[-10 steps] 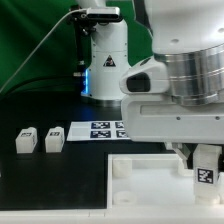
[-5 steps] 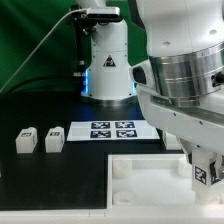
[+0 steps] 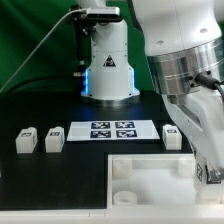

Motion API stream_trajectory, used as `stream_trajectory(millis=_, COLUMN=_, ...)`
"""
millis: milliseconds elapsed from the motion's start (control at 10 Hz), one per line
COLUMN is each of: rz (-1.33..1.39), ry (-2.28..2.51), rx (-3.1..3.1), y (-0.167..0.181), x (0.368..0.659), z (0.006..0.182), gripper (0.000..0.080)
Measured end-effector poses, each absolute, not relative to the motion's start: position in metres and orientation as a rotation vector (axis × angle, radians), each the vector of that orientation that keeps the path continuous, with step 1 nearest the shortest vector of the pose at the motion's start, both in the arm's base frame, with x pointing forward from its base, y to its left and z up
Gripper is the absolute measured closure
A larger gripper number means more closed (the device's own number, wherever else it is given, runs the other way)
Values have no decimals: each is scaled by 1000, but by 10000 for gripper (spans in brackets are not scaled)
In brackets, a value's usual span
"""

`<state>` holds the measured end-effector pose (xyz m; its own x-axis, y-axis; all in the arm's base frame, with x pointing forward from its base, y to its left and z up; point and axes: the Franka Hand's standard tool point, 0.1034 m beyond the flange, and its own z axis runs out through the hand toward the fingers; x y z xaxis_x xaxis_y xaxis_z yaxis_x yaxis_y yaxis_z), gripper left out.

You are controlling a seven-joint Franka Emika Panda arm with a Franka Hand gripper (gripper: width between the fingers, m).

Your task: Assemble one leg

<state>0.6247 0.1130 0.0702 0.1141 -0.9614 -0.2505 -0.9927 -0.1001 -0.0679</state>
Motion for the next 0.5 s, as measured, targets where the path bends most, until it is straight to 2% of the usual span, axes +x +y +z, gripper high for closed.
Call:
stream_trajectory(millis=100, rz=209, ry=1876, rx=-2228, y=113, x=624, z=70, gripper=252)
stream_trajectory(millis=200, rz=215, ry=1736, rx=-2345, y=115, x=621, z=71, gripper=182)
stream_trajectory(millis=400, rz=180, ry=1378, rx=-2617, y=124, x=618, z=84, gripper=155)
stream_trajectory(millis=500, rz=172, ry=1280, rx=-2657, y=123, x=618, z=81, gripper=151)
